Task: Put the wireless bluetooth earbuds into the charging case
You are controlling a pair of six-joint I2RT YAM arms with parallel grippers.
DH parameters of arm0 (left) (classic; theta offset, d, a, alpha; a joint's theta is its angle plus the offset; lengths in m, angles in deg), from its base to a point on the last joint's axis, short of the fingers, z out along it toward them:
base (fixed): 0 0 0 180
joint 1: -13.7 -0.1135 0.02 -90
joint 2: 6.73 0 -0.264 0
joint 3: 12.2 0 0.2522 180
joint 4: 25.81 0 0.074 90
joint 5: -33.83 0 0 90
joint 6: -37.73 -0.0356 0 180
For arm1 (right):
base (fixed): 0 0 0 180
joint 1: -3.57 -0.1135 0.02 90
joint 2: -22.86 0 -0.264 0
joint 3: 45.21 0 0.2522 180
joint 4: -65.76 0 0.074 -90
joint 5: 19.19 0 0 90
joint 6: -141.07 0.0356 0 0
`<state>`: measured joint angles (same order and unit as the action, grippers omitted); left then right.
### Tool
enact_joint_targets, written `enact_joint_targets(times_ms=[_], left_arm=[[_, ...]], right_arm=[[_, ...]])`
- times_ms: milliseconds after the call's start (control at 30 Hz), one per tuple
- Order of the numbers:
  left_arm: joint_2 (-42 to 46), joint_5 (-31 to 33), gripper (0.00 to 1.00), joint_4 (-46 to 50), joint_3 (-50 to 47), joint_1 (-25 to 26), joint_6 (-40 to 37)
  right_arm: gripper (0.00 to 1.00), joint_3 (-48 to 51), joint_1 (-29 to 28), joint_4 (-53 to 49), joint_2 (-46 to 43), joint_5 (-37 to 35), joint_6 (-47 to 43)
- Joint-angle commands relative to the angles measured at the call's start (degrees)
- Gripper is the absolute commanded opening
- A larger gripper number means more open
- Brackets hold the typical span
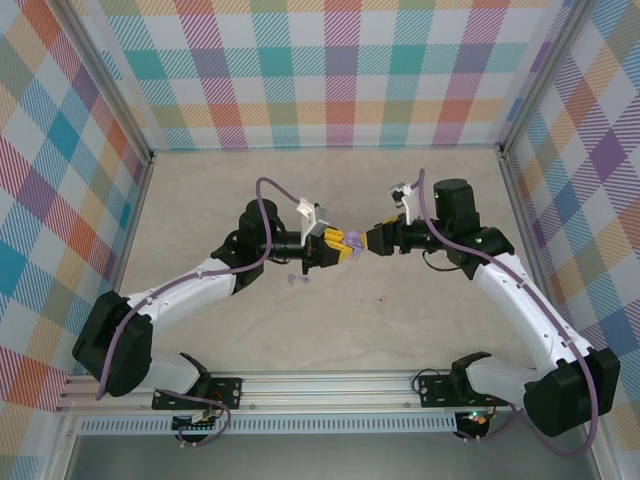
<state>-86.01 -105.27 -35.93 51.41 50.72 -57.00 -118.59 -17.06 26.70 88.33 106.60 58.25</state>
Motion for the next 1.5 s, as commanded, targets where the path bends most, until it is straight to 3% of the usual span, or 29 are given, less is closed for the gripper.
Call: enact_joint_targets(times_ms=[0,333,433,733,900,1000,1267,1467], left_arm=[[2.7,-3.3,0.18,-2.4,0.0,1.8,-1.9],[2.6,-2.4,0.18,-3.0,0.0,1.9,-0.8],[2.7,0.0,0.18,-5.2,-1.5,1.9,0.2],[2.4,0.7,0.18,-13.8,-4.5,0.3,6.1],[5.2,-0.1,0.18,-14.0,-5.0,0.1,6.5],[7.7,-0.2,0.18,-12.8,-5.3,0.2,6.6],[15.0,0.2,0.18,-7.7,-5.5,0.1,6.6],[17.6,0.7,0.18,-6.4,-5.4,-0.3,7.5]], right_arm=[[0.68,-1.5,-0.1,-0.3,0.7,-2.0,0.3],[0.71,-1.7,-0.1,-0.6,0.6,-2.5,0.6],[0.75,-1.7,-0.1,-0.3,-1.0,-3.7,1.2],[0.8,-0.7,0.0,-1.9,-7.4,-17.9,4.3],[0.8,-1.4,0.2,-6.4,-4.7,-25.7,6.9],[0.8,-1.0,0.3,-7.1,-1.4,-25.3,8.6],[0.79,0.9,-0.1,-1.7,9.3,-15.7,13.3],[0.78,0.8,-4.3,3.3,18.7,-11.5,16.5]])
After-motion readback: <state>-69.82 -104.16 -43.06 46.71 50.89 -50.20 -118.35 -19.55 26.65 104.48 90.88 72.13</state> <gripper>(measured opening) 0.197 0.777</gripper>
